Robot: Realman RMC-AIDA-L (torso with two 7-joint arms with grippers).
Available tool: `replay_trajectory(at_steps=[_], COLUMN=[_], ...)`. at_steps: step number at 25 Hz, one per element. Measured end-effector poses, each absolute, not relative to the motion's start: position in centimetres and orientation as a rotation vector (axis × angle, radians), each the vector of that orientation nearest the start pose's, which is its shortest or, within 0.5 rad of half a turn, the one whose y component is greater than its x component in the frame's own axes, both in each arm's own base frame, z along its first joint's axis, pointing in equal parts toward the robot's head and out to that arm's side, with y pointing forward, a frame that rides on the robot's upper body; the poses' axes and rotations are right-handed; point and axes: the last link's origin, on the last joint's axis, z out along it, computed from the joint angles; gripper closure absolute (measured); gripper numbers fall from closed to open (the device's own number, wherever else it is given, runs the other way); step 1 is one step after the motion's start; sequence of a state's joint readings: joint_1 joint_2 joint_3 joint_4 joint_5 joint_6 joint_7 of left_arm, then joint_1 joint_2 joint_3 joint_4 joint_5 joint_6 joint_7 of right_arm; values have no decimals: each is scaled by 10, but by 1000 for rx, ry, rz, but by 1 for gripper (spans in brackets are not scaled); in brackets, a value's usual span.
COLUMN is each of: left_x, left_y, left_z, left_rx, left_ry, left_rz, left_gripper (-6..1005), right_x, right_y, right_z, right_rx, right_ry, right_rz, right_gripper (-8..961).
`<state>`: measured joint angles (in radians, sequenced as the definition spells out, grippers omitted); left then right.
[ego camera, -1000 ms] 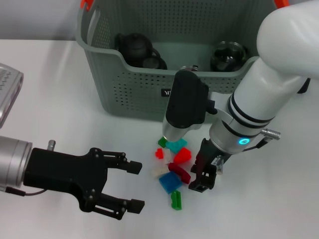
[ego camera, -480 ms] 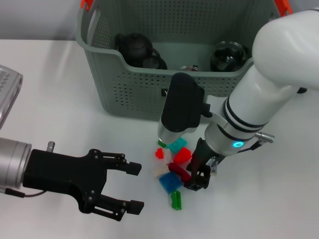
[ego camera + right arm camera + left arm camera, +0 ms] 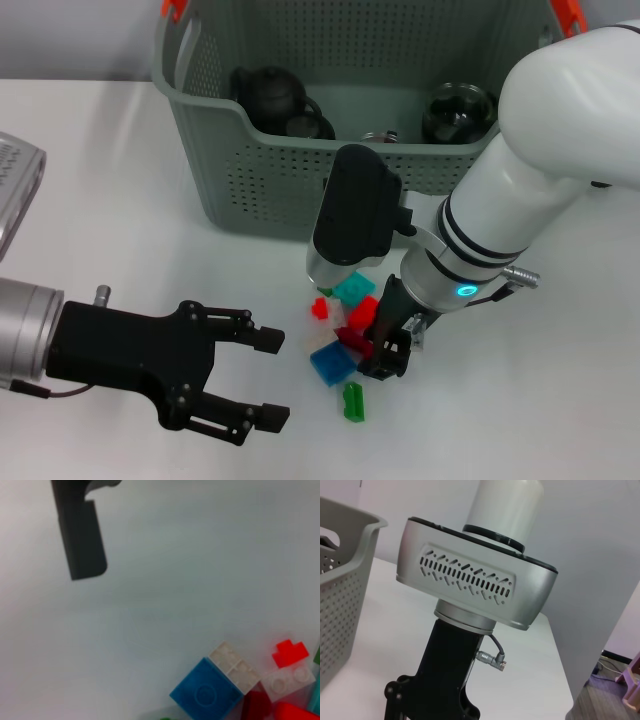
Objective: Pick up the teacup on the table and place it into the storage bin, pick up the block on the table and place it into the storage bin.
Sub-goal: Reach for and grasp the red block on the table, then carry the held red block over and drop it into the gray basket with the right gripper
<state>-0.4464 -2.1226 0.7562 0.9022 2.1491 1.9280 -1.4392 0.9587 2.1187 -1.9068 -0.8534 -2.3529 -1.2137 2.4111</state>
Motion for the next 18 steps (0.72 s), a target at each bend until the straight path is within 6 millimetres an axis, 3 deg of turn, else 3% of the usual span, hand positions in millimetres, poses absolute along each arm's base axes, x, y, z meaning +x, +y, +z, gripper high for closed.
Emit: replay_trajectory(at_steps=[7,12,18], left_x=[-249,-249,-249], left_y=[270,270,271], left_z=[7,7,7], left_rx=[-3106,-3106,-3105], left_ry=[-506,-507,-507], left_rz=[-627,-627,-628], left_gripper=[155,155,155], right_x=[128,128,127], right_y=[347,347,348], right_z=[-134,-133,-129], right_rx=[-2931,-2932,-2933], right_ry=[268,270,272], right_rz=[-776,-779,-775], right_gripper=[618,758,758])
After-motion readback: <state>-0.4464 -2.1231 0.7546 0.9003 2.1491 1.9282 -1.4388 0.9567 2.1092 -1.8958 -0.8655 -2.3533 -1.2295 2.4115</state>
